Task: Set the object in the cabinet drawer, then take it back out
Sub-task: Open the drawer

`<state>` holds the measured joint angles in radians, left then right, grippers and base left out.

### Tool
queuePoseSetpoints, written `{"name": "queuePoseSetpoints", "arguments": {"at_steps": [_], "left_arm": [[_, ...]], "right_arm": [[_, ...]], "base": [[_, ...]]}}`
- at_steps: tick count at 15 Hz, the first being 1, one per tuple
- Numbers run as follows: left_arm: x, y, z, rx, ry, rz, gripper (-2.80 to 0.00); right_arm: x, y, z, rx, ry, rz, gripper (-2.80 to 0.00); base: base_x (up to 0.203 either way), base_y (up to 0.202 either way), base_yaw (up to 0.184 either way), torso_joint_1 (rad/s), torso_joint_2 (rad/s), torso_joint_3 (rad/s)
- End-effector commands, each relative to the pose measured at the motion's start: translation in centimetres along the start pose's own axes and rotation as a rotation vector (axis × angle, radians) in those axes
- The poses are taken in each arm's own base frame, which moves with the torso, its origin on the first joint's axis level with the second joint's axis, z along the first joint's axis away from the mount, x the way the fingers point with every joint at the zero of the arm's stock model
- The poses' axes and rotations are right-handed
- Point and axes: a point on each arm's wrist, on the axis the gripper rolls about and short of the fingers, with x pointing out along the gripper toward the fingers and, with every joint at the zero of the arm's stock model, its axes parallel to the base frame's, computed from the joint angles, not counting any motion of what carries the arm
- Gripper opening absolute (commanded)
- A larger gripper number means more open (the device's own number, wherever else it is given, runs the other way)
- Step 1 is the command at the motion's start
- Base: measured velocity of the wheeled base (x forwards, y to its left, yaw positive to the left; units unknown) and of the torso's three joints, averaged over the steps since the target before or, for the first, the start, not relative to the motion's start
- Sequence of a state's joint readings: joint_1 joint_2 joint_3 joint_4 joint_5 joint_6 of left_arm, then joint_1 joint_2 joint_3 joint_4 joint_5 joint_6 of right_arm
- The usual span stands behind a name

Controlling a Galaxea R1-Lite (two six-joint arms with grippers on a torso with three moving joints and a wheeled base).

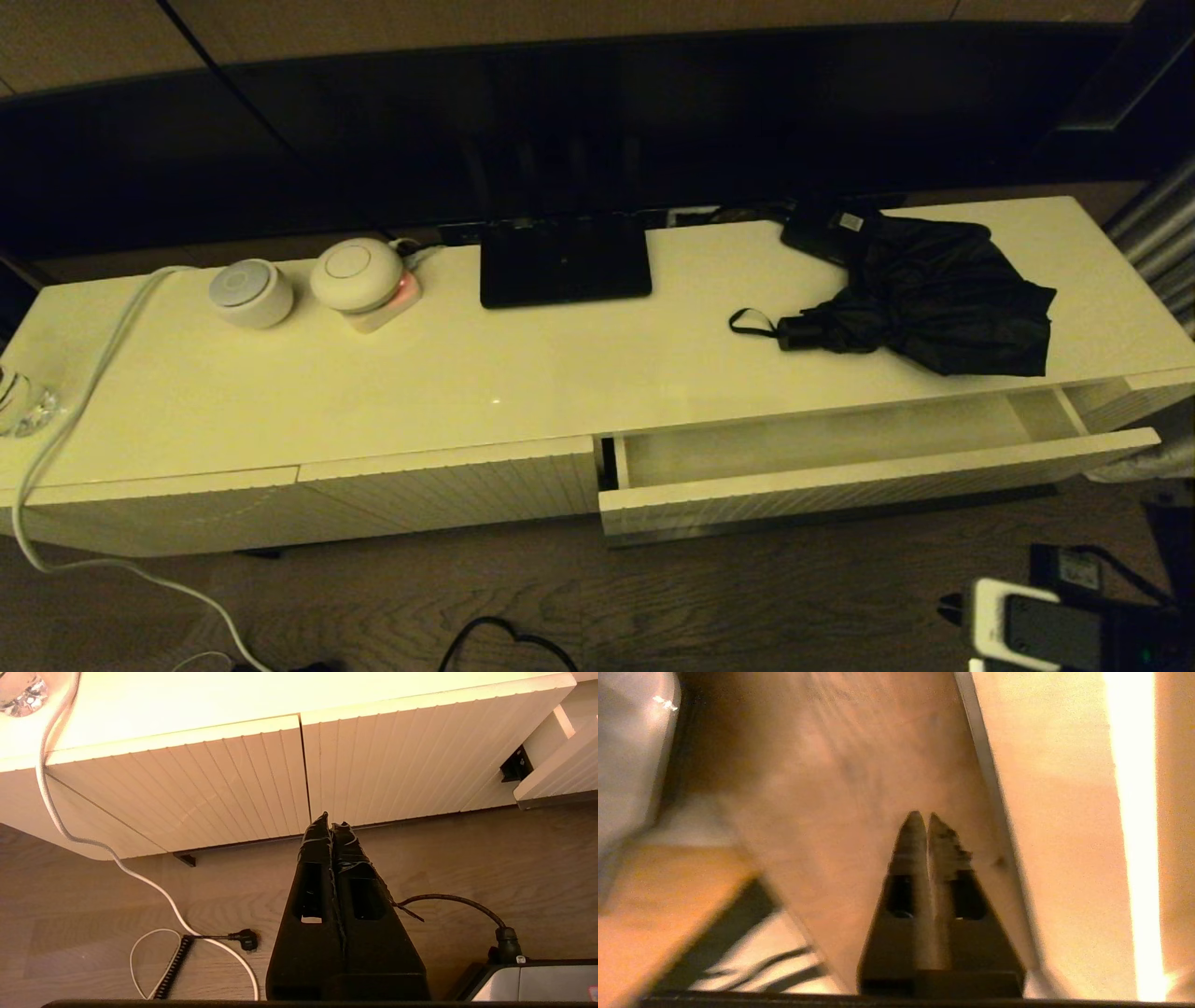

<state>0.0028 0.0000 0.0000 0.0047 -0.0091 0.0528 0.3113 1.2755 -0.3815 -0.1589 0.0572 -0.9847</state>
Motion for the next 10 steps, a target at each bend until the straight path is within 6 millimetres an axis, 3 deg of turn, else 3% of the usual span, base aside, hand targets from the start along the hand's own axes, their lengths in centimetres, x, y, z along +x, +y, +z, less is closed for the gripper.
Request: {"name": "queuePoseSetpoints", "arguments": {"at_steps": [1,3,5,7,10], "left_arm": [[0.0,0.0,-0.1,0.001,0.003,0.000,-2.80],[0.0,0.0,-0.1,0.000,0.003,0.000,-2.80],[0.0,0.0,-0.1,-0.001,0.003,0.000,-2.80],[0.0,0.0,-0.1,0.001,0.003,0.000,-2.80],[0.0,0.0,-0.1,0.000,0.003,0.000,-2.80]], "right_arm": [[-6.5,0.3,0.1,0.178,0.065,0.074,-2.80],[-9.0,-0.6,0.8,0.414,0.078,0.068,-2.80],[-9.7,-1.7,1.5,0.684,0.090,0.068,-2.80],[-8.9,-3.4,2.6,0.949,0.112,0.073,-2.80],[-5.9,-5.5,4.2,1.165,0.179,0.106,-2.80]], "base": [[0.000,0.000,0.000,0.000,0.00,0.000],[0.000,0.000,0.000,0.000,0.00,0.000],[0.000,0.000,0.000,0.000,0.00,0.000],[0.000,0.000,0.000,0.000,0.00,0.000],[0.000,0.000,0.000,0.000,0.00,0.000]]}}
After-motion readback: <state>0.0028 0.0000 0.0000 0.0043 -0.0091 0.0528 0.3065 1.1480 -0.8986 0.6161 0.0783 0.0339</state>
